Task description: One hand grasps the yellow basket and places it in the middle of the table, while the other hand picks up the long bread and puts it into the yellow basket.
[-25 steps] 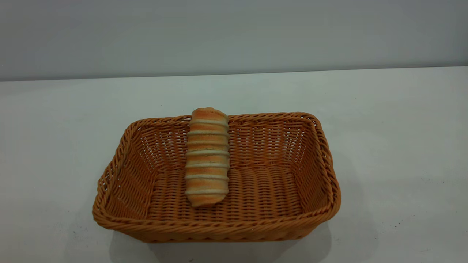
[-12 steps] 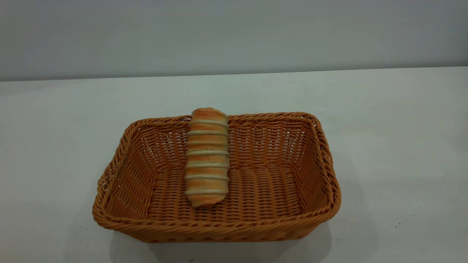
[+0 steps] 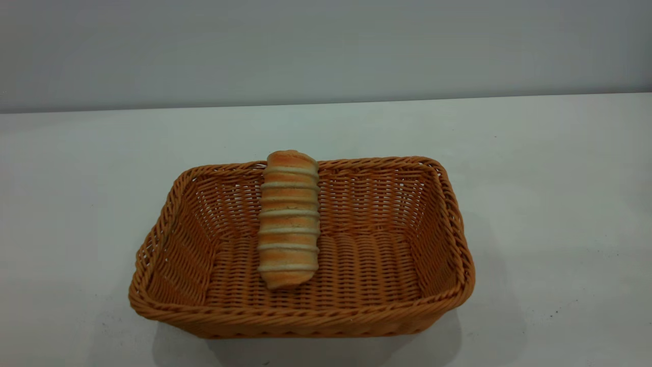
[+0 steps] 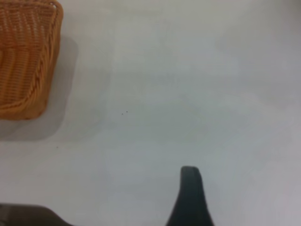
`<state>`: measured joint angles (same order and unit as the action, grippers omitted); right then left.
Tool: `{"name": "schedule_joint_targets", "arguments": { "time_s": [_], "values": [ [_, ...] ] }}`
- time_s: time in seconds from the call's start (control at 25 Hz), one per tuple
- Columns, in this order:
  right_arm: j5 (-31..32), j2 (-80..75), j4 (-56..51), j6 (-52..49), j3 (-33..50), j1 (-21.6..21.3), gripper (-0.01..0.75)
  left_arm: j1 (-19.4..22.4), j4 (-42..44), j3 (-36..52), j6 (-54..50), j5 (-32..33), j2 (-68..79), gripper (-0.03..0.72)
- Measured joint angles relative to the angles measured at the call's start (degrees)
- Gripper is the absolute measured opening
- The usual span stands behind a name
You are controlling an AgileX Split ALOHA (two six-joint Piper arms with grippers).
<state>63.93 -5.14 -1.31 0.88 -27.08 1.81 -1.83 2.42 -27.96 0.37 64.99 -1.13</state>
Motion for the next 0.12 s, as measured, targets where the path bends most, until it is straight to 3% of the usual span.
{"name": "schedule_joint_targets", "arguments": {
  "time_s": [0.12],
  "values": [
    [0.0,0.0,0.0,0.0,0.0,0.0,0.589,0.0,0.0,0.0,0.0,0.0,0.0,0.529]
  ]
}}
